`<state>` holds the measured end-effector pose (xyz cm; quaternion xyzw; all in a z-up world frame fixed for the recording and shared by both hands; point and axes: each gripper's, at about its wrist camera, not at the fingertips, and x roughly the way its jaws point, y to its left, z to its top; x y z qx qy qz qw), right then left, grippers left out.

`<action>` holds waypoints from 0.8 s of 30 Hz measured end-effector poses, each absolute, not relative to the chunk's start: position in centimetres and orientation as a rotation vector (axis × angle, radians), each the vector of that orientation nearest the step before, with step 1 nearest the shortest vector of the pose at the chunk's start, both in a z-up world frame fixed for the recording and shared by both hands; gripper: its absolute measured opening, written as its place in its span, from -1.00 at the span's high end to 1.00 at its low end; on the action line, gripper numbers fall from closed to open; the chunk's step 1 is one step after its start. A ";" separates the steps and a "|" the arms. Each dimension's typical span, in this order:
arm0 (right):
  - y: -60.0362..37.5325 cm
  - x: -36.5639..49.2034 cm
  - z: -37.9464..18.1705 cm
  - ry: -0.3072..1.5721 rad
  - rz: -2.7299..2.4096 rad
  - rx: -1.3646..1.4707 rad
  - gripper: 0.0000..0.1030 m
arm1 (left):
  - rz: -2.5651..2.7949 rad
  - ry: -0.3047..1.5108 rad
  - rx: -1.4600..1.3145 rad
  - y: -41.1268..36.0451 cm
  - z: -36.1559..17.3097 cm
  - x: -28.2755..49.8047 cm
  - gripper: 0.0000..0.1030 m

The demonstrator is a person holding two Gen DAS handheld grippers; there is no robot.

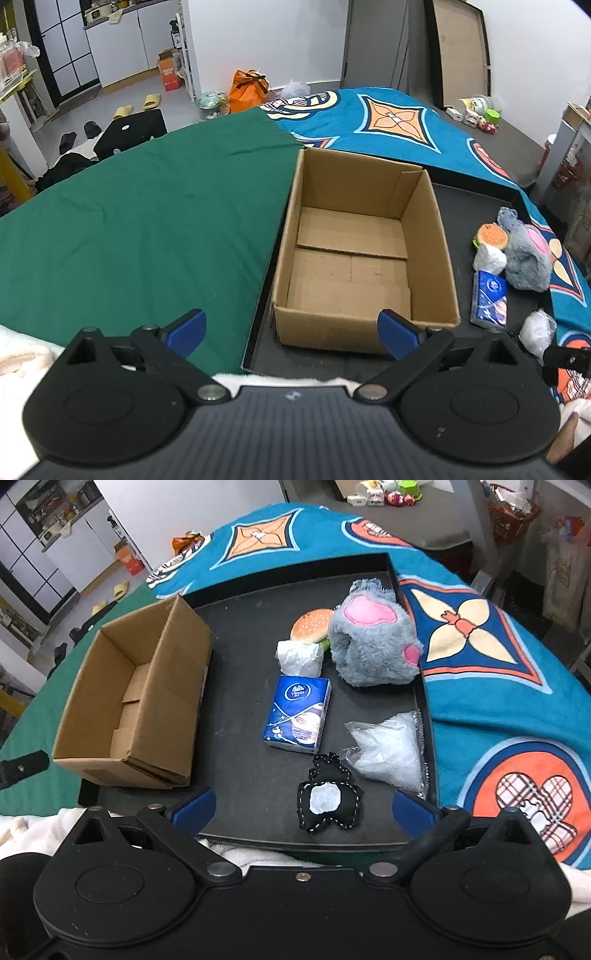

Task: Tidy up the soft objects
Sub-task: 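Move the right tool down to the black beaded pouch and close on it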

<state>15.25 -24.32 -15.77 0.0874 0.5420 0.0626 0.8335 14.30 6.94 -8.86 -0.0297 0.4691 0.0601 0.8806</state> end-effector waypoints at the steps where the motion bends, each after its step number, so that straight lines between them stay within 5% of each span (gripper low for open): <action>1: -24.3 15.5 -16.1 1.154 0.130 0.184 -1.00 | 0.128 0.977 -0.061 7.0 -9.0 14.5 -0.88; 24: -22.2 18.1 -21.7 1.237 0.102 0.090 -0.98 | 0.166 1.059 -0.034 7.8 -13.6 19.2 -0.35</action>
